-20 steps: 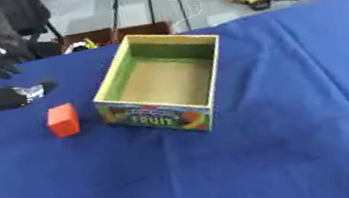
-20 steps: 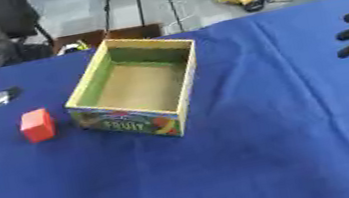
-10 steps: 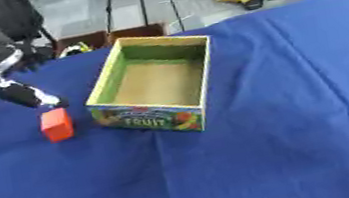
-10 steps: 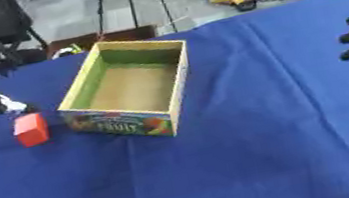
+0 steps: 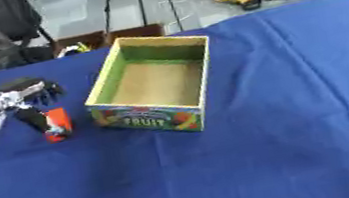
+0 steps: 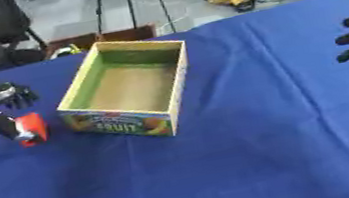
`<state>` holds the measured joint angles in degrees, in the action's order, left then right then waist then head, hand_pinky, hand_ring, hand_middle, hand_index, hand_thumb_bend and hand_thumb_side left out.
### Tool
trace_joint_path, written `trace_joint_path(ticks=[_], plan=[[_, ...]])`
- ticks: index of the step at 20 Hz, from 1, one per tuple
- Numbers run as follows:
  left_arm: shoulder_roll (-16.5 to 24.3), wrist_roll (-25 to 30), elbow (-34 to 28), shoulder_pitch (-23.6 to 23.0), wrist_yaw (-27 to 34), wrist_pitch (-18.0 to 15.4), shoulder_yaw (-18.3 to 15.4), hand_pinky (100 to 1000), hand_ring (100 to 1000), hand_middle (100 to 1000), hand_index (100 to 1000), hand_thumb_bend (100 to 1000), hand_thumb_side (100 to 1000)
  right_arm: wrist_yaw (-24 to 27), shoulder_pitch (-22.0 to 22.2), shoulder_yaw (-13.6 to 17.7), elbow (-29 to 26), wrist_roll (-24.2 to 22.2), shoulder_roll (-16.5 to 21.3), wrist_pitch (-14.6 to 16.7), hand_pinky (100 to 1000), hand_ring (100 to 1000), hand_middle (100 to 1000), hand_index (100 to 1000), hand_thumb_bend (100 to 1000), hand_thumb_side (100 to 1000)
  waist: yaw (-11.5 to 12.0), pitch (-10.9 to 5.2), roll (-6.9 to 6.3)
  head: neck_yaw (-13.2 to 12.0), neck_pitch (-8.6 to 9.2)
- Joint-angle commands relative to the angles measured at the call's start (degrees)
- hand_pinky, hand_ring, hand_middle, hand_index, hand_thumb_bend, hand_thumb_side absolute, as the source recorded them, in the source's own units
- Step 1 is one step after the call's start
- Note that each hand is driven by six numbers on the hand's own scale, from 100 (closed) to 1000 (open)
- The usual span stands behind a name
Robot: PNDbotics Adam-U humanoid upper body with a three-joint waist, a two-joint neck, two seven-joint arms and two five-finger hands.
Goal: Pick up objects on the table and place them in the box.
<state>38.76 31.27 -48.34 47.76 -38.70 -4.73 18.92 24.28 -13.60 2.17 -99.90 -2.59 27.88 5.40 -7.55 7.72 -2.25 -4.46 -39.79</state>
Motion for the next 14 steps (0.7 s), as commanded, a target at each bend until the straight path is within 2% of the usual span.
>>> trace_joint_path(ticks=[1,6,14], plan=[[0.95,3.2,1.28,1.68,-3.26,-1.17,-3.55,749,691,672,816,851,267,0.27,-0.44,0.77,-0.59,0.14,1.22,0.17,533,652,691,848,164,548,0.21,-0.84,0.31,0.16,-0.33],[-0.41,7.38,0.23,1.79,-8.37,-2.06,-7.41,745,685,666,813,850,265,0.21,-0.37,0.82,-0.59,0.14,1.08,0.2,533,651,689,848,166,549,0.27,-0.7,0.67,0.18,-0.3],[-3.65,7.25,0.91,2.13,-17.17,-5.61,-10.71,737,672,651,803,843,260,0.33,-0.36,0.86,-0.63,0.11,0.89,0.25,533,651,686,848,163,549,-0.04,-0.51,0.91,0.21,-0.33]])
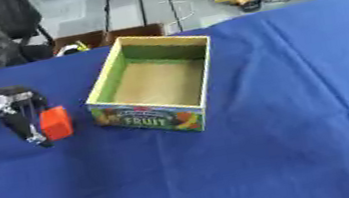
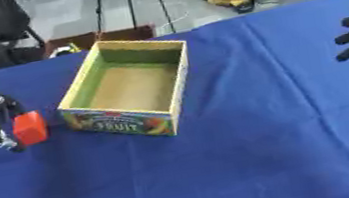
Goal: Pick up objects on the table and place them in the box.
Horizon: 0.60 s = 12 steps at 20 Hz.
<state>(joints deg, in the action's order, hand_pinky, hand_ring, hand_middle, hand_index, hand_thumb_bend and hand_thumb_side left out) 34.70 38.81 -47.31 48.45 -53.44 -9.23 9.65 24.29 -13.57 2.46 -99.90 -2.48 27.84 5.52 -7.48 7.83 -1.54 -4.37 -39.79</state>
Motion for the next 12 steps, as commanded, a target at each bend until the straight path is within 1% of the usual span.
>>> trace_joint_path(ticks=[1,3,4,6,8,12], plan=[[0.04,-0.5,0.13,1.47,-3.45,-1.57,-1.74,737,672,651,803,843,260,0.32,-0.39,0.59,-0.63,0.0,0.92,0.14,533,651,686,848,163,549,-0.13,-0.6,0.21,0.14,-0.33],[-0.66,-1.31,0.56,1.45,-5.13,-2.39,-2.27,702,618,599,760,797,240,0.33,-0.39,0.6,-0.63,-0.01,0.89,0.14,533,651,686,848,163,549,-0.18,-0.55,0.22,0.16,-0.3],[-0.9,-2.0,0.69,1.44,-5.7,-2.6,-2.47,671,579,556,718,742,223,0.33,-0.4,0.61,-0.63,-0.01,0.88,0.14,533,651,686,848,162,550,-0.2,-0.52,0.21,0.18,-0.29],[-1.22,-3.7,0.86,1.41,-6.48,-2.65,-2.72,629,523,498,656,667,207,0.33,-0.41,0.62,-0.63,-0.01,0.87,0.13,533,651,686,848,162,551,-0.22,-0.5,0.19,0.19,-0.3],[-1.44,-5.64,0.89,1.36,-6.62,-2.42,-2.99,609,496,466,614,631,206,0.32,-0.41,0.63,-0.63,0.0,0.86,0.13,533,651,686,848,161,551,-0.24,-0.47,0.16,0.2,-0.3],[-1.66,-8.99,-0.05,1.25,-4.71,-2.49,-3.44,600,471,433,571,624,209,0.29,-0.38,0.65,-0.61,0.0,0.86,0.11,532,651,686,848,161,551,-0.25,-0.46,0.15,0.28,-0.3]])
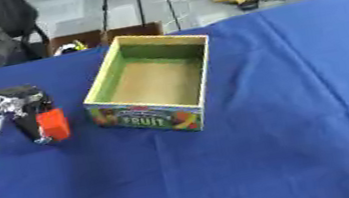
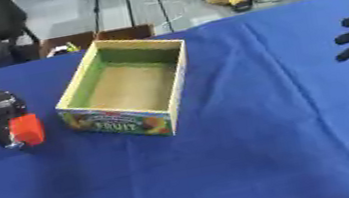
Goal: Pick up objects on the table and place them in the box.
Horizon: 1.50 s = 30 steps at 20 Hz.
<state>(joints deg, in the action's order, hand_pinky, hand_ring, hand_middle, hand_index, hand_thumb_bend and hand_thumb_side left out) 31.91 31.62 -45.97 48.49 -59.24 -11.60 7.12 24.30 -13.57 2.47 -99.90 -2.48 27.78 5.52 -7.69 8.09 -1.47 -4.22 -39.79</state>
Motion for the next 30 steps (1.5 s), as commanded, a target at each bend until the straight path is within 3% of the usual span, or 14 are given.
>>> trace_joint_path(ticks=[1,10,16,23,25,27,28,29,30], plan=[[1.14,-2.0,-1.96,1.28,1.9,-0.25,-1.03,599,470,431,568,629,213,0.28,-0.39,0.65,-0.61,0.0,0.93,0.12,532,651,685,847,160,552,-0.04,-0.74,0.09,0.14,-0.3],[-0.12,-0.61,-9.0,7.86,4.9,0.25,-1.2,611,477,437,572,624,246,0.36,-0.19,0.25,-0.36,-0.31,1.26,-0.04,532,650,683,847,159,552,-1.09,-1.83,-0.03,-0.25,-0.76],[-6.87,-2.8,-7.12,10.98,1.42,0.57,-0.81,612,483,442,578,631,249,0.63,-0.63,-0.42,-0.35,-0.94,0.94,-0.25,532,650,683,847,157,556,-3.17,-1.91,-0.06,-1.53,-0.46],[-13.02,-7.51,-1.95,9.59,-2.88,2.11,-1.97,608,488,448,583,646,253,0.9,-1.65,-1.04,-0.51,-1.6,0.25,-0.56,531,650,682,847,157,551,-6.31,-0.74,-0.23,-3.23,0.74],[-13.82,-8.99,-0.05,8.77,-3.52,2.57,-2.17,619,507,470,616,680,270,0.9,-1.67,-0.99,-0.52,-1.61,0.18,-0.58,531,650,682,847,157,551,-6.78,-0.52,-0.31,-3.18,0.98],[-14.16,-9.93,1.19,8.3,-3.92,2.51,-2.12,655,567,532,684,809,325,0.91,-1.72,-0.9,-0.56,-1.57,0.14,-0.57,531,650,682,847,156,551,-6.93,-0.4,-0.4,-3.12,1.02],[-14.2,-10.21,1.54,8.17,-4.04,2.37,-2.08,696,625,599,753,933,373,0.91,-1.74,-0.88,-0.56,-1.55,0.12,-0.57,532,651,682,847,156,551,-6.94,-0.37,-0.45,-3.09,1.05],[-14.18,-10.37,1.72,8.05,-3.94,2.14,-2.1,732,672,649,793,1000,399,0.91,-1.76,-0.86,-0.57,-1.54,0.09,-0.58,532,651,682,847,155,552,-6.9,-0.37,-0.49,-3.05,1.12],[-14.1,-10.55,1.74,7.98,-3.71,1.96,-2.15,787,734,714,827,1000,437,0.91,-1.77,-0.83,-0.58,-1.54,0.06,-0.58,532,651,682,847,155,552,-6.84,-0.37,-0.51,-3.0,1.18]])
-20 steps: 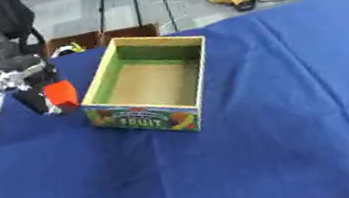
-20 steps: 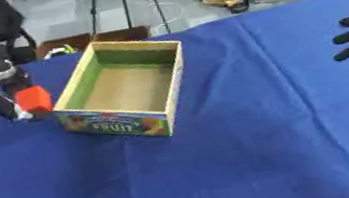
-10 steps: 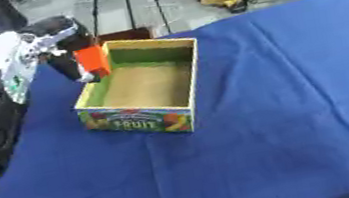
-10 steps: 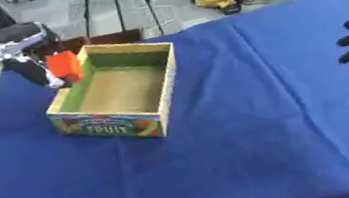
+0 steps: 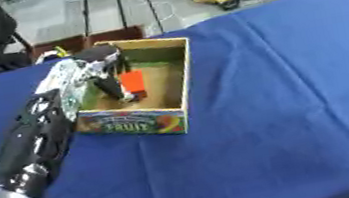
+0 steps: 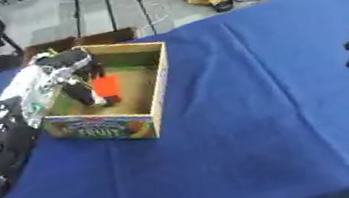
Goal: Pick up objects on the table and place them in the box.
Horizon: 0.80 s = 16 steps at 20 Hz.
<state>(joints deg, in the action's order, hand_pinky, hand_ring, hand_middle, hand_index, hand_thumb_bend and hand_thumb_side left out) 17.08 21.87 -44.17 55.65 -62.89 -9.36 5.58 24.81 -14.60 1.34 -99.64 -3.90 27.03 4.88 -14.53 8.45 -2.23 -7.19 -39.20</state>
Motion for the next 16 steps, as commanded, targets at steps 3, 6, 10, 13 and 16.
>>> trace_joint_path(ticks=[3,6,10,13,16], plan=[[1.47,-2.61,-1.94,0.95,1.35,-0.94,-1.36,841,812,793,863,1000,634,0.4,-0.67,0.46,-0.86,-0.03,0.79,0.11,532,651,682,847,154,552,0.48,-0.77,0.34,0.21,0.74],[2.78,-5.2,-5.91,2.04,3.86,-3.01,-4.29,828,795,776,844,1000,721,0.36,-0.34,0.86,-0.83,0.27,0.84,0.27,532,651,682,847,153,553,1.61,-0.89,0.59,0.79,0.92],[5.21,-8.95,-11.99,1.87,7.61,-6.7,-10.15,791,765,745,814,953,775,0.23,0.17,1.6,-0.81,0.91,0.99,0.57,532,651,681,846,151,553,4.43,-0.96,0.91,2.35,1.22],[5.54,-11.88,-16.75,-2.02,10.54,-9.42,-14.9,764,745,722,792,888,795,0.08,0.57,2.39,-0.81,1.62,1.12,0.89,532,650,680,846,148,553,7.27,-0.71,0.98,3.9,1.61],[2.9,-14.67,-21.28,-6.46,13.33,-8.42,-19.44,744,734,711,784,823,851,-0.15,0.53,3.39,-0.82,2.51,1.29,1.24,532,649,679,845,146,554,10.35,0.38,1.0,5.75,2.88]])
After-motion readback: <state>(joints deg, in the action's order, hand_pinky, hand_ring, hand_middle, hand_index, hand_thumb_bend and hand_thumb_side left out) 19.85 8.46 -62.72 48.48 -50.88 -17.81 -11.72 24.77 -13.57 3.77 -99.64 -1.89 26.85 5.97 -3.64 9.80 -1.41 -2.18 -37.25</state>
